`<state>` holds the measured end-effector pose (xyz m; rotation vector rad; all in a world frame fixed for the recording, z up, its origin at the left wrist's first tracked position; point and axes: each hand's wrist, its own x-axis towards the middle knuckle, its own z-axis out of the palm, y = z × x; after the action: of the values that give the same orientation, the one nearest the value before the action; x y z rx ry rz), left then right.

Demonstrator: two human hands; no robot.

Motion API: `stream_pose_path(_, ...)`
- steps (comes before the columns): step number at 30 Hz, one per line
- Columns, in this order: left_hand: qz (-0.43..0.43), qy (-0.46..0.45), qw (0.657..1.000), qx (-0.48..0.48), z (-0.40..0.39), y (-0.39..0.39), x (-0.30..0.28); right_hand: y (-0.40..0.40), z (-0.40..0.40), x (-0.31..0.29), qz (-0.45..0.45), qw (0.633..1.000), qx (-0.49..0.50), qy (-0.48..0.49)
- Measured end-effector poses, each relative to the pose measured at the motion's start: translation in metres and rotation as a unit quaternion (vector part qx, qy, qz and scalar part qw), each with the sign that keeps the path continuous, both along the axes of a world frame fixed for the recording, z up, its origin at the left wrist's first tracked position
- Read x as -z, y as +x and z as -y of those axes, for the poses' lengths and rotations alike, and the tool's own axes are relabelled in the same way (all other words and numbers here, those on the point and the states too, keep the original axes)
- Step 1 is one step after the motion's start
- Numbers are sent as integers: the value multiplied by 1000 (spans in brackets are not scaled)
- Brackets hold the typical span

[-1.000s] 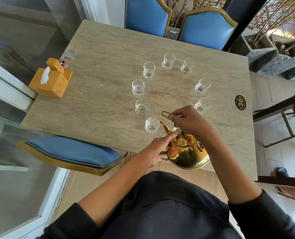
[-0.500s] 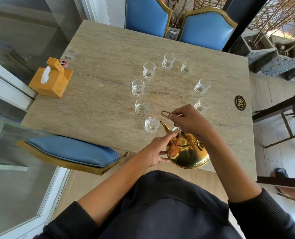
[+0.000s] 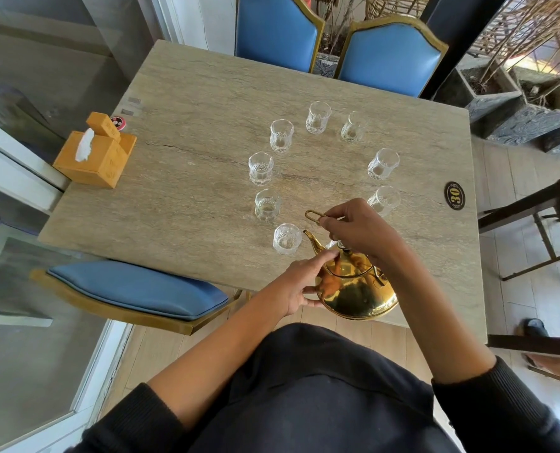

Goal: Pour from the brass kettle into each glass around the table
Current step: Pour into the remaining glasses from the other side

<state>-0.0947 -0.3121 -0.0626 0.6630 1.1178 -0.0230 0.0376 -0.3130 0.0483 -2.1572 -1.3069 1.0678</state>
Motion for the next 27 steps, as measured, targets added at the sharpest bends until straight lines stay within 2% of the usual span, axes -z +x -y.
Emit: stream_pose_path(27,1,-8,1000,1,-7,1,3,1,-9,0,-3,1000,-10,-6)
